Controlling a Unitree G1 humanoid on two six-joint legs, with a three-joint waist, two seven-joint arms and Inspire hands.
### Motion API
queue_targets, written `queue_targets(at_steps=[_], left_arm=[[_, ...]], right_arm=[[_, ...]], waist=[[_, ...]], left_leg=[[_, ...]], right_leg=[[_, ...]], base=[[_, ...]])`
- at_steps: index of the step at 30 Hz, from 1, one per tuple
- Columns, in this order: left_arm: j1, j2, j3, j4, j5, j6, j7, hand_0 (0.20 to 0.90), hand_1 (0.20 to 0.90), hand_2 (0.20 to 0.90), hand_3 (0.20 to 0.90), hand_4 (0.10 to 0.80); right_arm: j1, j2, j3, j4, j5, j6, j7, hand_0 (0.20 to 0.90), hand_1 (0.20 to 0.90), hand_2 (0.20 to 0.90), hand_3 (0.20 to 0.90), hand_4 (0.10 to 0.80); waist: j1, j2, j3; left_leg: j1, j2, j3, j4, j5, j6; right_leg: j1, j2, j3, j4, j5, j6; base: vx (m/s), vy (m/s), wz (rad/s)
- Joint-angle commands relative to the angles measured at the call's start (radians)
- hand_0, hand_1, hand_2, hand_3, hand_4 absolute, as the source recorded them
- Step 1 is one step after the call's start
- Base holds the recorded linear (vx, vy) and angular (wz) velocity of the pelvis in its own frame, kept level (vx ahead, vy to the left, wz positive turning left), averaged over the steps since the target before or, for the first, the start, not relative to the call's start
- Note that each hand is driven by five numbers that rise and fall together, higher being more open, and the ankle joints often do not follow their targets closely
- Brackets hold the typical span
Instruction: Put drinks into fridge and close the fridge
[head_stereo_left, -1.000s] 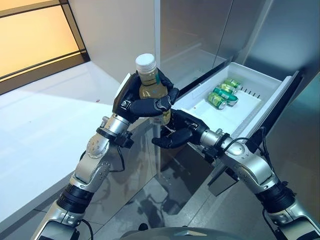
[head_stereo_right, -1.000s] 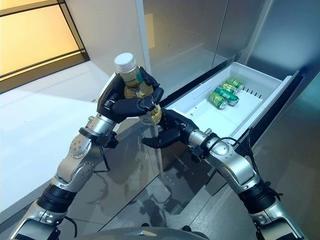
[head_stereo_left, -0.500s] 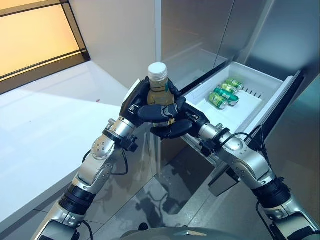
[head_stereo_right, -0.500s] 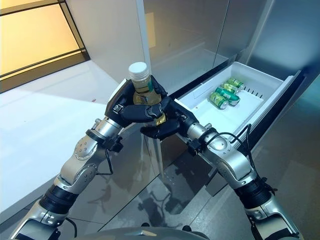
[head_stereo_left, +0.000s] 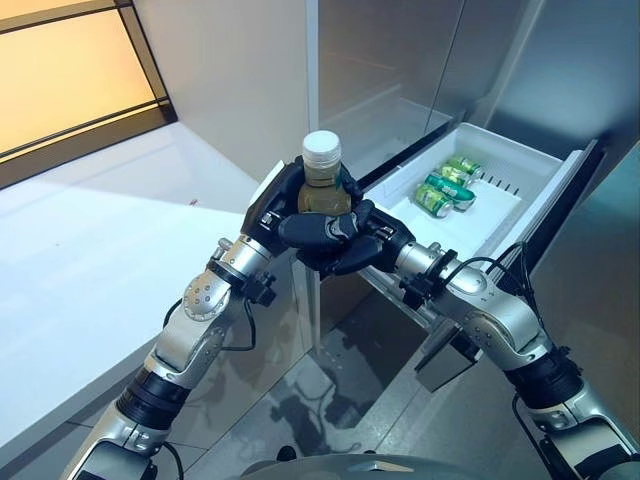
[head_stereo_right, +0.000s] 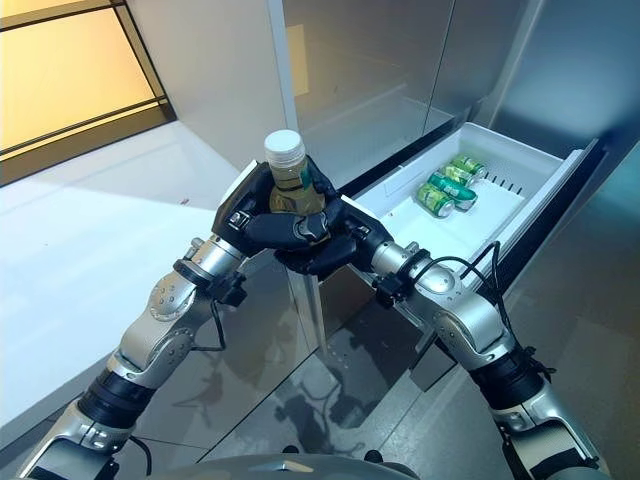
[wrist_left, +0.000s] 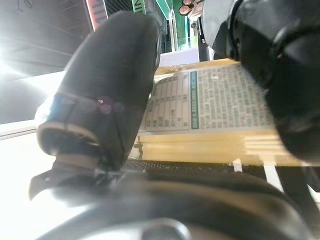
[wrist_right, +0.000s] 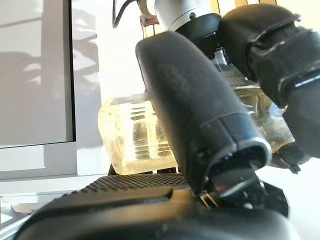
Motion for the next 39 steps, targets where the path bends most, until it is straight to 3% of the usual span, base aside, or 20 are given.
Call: queue_targets(at_steps=[1, 8, 16, 21, 22, 23, 24, 28, 32, 39], left_arm=[[-0.197, -0.057, -0.028, -0.082, -0.071, -0.234, -0.035, 0.3, 0.3, 0.3, 0.2, 0.1], [-0.213, -0.075, -0.027, -0.108, 0.018, -0.363, 0.02, 0.3, 0.3, 0.3, 0.2, 0.1], [-0.231, -0.069, -0.039, -0.113, 0.078, -0.388, 0.034, 0.3, 0.3, 0.3, 0.2, 0.1], [-0.247, -0.038, -0.031, -0.109, 0.28, -0.48, 0.177, 0.3, 0.3, 0.3, 0.2, 0.1], [-0.248, -0.035, -0.024, -0.11, 0.303, -0.491, 0.194, 0.481, 0.481, 0.481, 0.411, 0.311], [-0.249, -0.031, -0.018, -0.11, 0.323, -0.502, 0.212, 0.813, 0.813, 0.813, 0.798, 0.698], [-0.252, -0.027, -0.006, -0.113, 0.336, -0.503, 0.227, 0.9, 0.9, 0.9, 0.9, 0.8], [-0.255, -0.031, 0.006, -0.124, 0.325, -0.482, 0.227, 0.9, 0.9, 0.9, 0.9, 0.8], [-0.232, -0.068, 0.009, -0.136, 0.179, -0.408, 0.176, 0.9, 0.9, 0.9, 0.9, 0.8], [-0.182, -0.116, 0.017, -0.134, 0.122, -0.355, 0.145, 0.9, 0.9, 0.9, 0.9, 0.8]], right_arm=[[-0.124, 0.045, -0.035, -0.115, 0.073, -0.076, -0.02, 0.3, 0.3, 0.3, 0.2, 0.1], [-0.115, 0.061, -0.028, -0.079, 0.077, -0.047, -0.055, 0.3, 0.3, 0.3, 0.2, 0.1], [-0.119, 0.067, -0.035, -0.034, 0.062, -0.046, -0.096, 0.3, 0.3, 0.3, 0.2, 0.1], [-0.135, 0.057, -0.053, -0.006, -0.051, -0.078, -0.151, 0.3, 0.3, 0.3, 0.2, 0.1], [-0.139, 0.054, -0.058, -0.003, -0.069, -0.082, -0.158, 0.3, 0.3, 0.3, 0.2, 0.1], [-0.142, 0.051, -0.064, -0.001, -0.091, -0.088, -0.167, 0.3, 0.3, 0.3, 0.2, 0.1], [-0.149, 0.048, -0.074, 0.006, -0.124, -0.104, -0.185, 0.3, 0.3, 0.3, 0.2, 0.1], [-0.163, 0.049, -0.093, 0.013, -0.173, -0.118, -0.215, 0.3, 0.3, 0.3, 0.2, 0.1], [-0.19, 0.05, -0.121, 0.015, -0.335, -0.157, -0.276, 0.3, 0.3, 0.3, 0.2, 0.1], [-0.199, 0.056, -0.143, 0.022, -0.345, -0.174, -0.321, 0.3, 0.3, 0.3, 0.2, 0.1]], waist=[[-0.004, -0.036, -0.102], [-0.004, -0.04, -0.105], [-0.002, -0.041, -0.104], [0.0, -0.04, -0.107], [0.001, -0.04, -0.107], [0.002, -0.04, -0.107], [0.004, -0.04, -0.107], [0.006, -0.04, -0.105], [0.013, -0.039, -0.099], [0.022, -0.039, -0.088]], left_leg=[[-0.008, -0.038, 0.057, 0.001, -0.052, 0.054], [-0.011, -0.038, 0.052, 0.001, -0.052, 0.053], [-0.012, -0.038, 0.048, 0.001, -0.053, 0.051], [-0.013, -0.038, 0.045, 0.001, -0.053, 0.051], [-0.014, -0.038, 0.044, 0.001, -0.053, 0.051], [-0.014, -0.038, 0.043, 0.001, -0.053, 0.051], [-0.016, -0.038, 0.041, 0.001, -0.053, 0.051], [-0.015, -0.04, 0.034, 0.001, -0.054, 0.052], [-0.015, -0.043, 0.023, 0.001, -0.055, 0.054], [-0.011, -0.047, 0.013, 0.001, -0.056, 0.056]], right_leg=[[-0.004, -0.003, 0.008, 0.005, 0.022, 0.019], [-0.004, -0.004, 0.006, 0.005, 0.021, 0.018], [-0.005, -0.007, 0.0, 0.005, 0.022, 0.02], [-0.007, -0.007, -0.001, 0.005, 0.023, 0.021], [-0.007, -0.007, -0.001, 0.005, 0.023, 0.021], [-0.007, -0.008, 0.0, 0.005, 0.023, 0.021], [-0.008, -0.007, 0.001, 0.005, 0.023, 0.021], [-0.008, -0.006, 0.003, 0.005, 0.022, 0.02], [-0.009, -0.005, 0.006, 0.005, 0.023, 0.019], [-0.006, -0.003, 0.006, 0.005, 0.023, 0.016]], base=[[0.0, 0.0, 0.0], [0.0, 0.0, 0.0], [0.0, 0.0, 0.0], [0.0, 0.0, 0.0], [0.0, 0.0, 0.0], [0.0, 0.0, 0.0], [0.0, 0.0, 0.0], [0.003, -0.001, 0.02], [0.0, 0.0, 0.0], [0.0, 0.0, 0.0]])
